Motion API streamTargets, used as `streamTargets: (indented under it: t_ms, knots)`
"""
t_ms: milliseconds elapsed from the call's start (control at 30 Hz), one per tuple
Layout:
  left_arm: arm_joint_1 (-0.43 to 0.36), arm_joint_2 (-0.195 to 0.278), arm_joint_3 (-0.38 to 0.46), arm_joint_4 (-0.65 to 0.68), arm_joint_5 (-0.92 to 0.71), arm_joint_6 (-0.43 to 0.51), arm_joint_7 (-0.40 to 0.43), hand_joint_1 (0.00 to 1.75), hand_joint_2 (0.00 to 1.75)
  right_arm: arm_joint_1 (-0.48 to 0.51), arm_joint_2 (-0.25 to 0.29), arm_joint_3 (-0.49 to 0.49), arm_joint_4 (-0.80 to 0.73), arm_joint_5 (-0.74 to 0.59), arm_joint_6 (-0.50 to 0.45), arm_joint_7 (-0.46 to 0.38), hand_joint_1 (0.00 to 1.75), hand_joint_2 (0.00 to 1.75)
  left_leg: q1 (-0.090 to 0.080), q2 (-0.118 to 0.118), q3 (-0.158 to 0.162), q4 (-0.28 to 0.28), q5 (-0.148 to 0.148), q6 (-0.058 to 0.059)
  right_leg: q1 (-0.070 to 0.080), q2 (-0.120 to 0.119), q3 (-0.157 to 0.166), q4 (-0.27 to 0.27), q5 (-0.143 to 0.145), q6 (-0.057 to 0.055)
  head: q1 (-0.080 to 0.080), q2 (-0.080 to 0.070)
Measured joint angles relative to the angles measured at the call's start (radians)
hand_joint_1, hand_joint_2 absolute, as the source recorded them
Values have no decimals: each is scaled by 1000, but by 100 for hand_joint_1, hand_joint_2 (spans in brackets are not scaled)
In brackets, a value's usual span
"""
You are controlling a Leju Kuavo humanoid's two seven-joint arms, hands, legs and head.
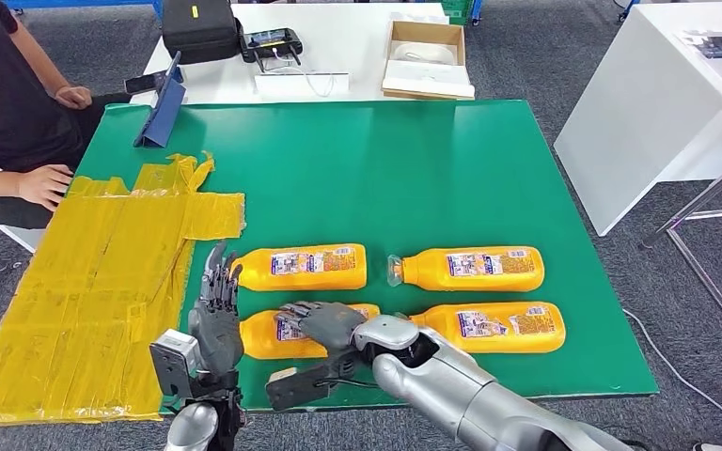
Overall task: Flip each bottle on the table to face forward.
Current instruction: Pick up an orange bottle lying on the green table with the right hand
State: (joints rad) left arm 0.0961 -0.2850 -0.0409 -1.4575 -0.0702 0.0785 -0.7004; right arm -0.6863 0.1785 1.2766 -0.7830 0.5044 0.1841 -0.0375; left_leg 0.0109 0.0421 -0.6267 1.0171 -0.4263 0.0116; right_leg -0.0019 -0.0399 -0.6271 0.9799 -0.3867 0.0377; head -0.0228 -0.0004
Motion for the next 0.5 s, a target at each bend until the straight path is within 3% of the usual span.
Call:
streamTargets:
  t_ms: [67, 100, 200, 233, 500]
  knots:
    - [6, 0, 9, -2, -4, -6, 0, 0, 0, -3, 9, 19, 20, 40, -13, 17, 0, 175, 0, 0, 0, 0, 0, 0, 0, 0, 0, 0, 0, 0, 0, 0]
    - [8, -2, 14, -4, -6, -9, 0, 0, 0, -5, 13, 28, 29, 60, -16, 27, 25, 175, 0, 0, 1, 0, 0, 0, 0, 0, 0, 0, 0, 0, 0, 0]
    - [18, -10, 31, -17, -17, -15, 2, 0, 0, -10, 27, 59, 59, 160, -19, 69, 156, 175, 0, 1, 3, 0, -1, 0, 0, 1, 2, 0, 0, 0, 0, 0]
    - [21, -13, 37, -22, -22, -18, 3, 0, 0, -10, 32, 69, 71, 196, -20, 82, 175, 175, 0, 1, 4, 0, -1, -1, 0, 1, 3, 0, -1, -1, 0, 0]
    - [31, -27, 64, -40, -30, -28, 10, 0, 0, -5, 42, 104, 128, 284, -14, 108, 175, 175, 0, 2, 13, 0, -3, -3, -1, 2, 11, -1, -2, -2, 1, 0]
